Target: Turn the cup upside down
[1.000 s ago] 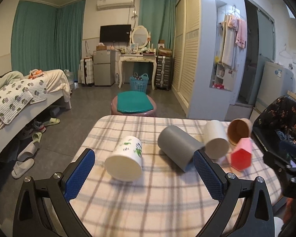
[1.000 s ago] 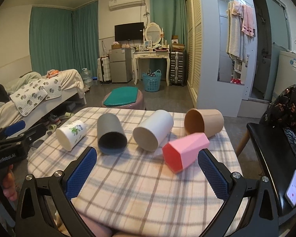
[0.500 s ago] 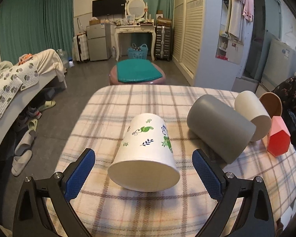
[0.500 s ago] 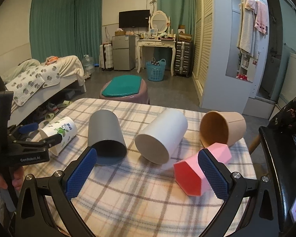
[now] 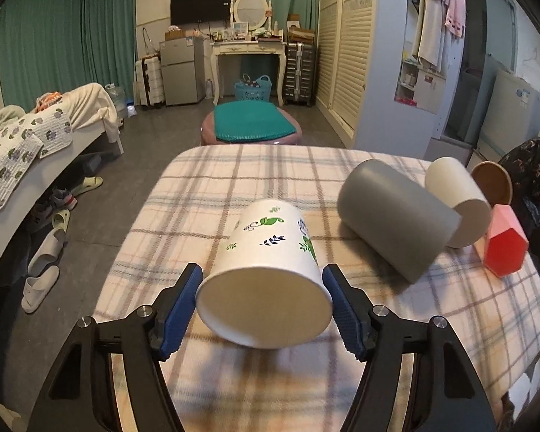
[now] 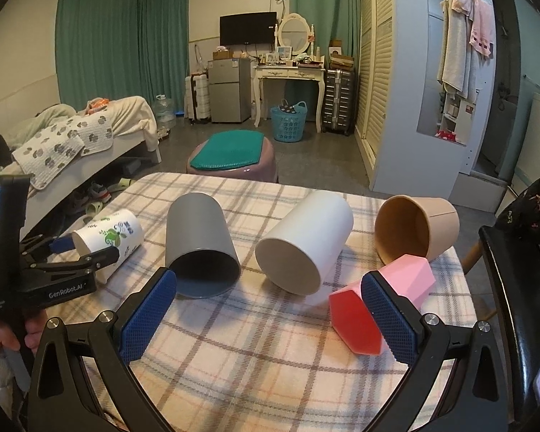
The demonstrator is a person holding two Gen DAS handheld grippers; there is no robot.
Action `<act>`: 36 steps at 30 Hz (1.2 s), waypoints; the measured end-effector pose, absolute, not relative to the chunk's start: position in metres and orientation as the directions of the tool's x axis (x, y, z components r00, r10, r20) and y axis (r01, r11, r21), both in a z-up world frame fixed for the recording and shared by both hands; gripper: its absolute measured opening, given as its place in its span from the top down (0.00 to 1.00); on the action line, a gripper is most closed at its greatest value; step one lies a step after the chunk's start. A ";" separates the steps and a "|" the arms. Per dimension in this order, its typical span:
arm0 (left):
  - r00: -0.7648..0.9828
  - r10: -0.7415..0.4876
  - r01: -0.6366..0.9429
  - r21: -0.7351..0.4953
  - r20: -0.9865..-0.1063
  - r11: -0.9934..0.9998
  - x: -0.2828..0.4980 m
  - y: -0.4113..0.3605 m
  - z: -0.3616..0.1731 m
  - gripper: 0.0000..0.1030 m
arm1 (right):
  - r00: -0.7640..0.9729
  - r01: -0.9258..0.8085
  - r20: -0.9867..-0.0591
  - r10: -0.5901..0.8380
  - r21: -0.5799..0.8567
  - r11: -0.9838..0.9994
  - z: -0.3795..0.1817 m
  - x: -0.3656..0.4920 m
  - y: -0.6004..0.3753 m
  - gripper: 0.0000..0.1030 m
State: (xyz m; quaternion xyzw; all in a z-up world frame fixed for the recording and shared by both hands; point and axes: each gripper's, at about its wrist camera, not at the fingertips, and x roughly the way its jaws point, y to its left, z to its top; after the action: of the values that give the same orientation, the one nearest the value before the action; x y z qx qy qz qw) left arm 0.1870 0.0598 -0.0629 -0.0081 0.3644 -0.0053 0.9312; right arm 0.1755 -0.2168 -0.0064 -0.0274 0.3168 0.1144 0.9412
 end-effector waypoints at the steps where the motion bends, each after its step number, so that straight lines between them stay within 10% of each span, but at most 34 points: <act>1: 0.737 -0.015 0.004 -0.019 -0.676 1.000 0.184 0.058 -0.060 0.32 | 0.775 -0.233 -0.599 0.201 0.026 0.972 -0.005 0.174 -0.218 0.00; 36: 0.773 -0.065 0.046 -0.047 -0.631 0.998 0.075 0.000 -0.035 0.10 | 0.801 -0.181 -0.572 0.176 0.048 0.982 0.025 0.111 -0.246 0.00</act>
State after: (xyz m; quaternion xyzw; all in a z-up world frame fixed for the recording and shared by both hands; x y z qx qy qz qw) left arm 0.0753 -0.0001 -0.0345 -0.0145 0.3353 -0.0294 0.9415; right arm 0.1109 -0.2458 0.0247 -0.0045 0.3009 0.0940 0.9490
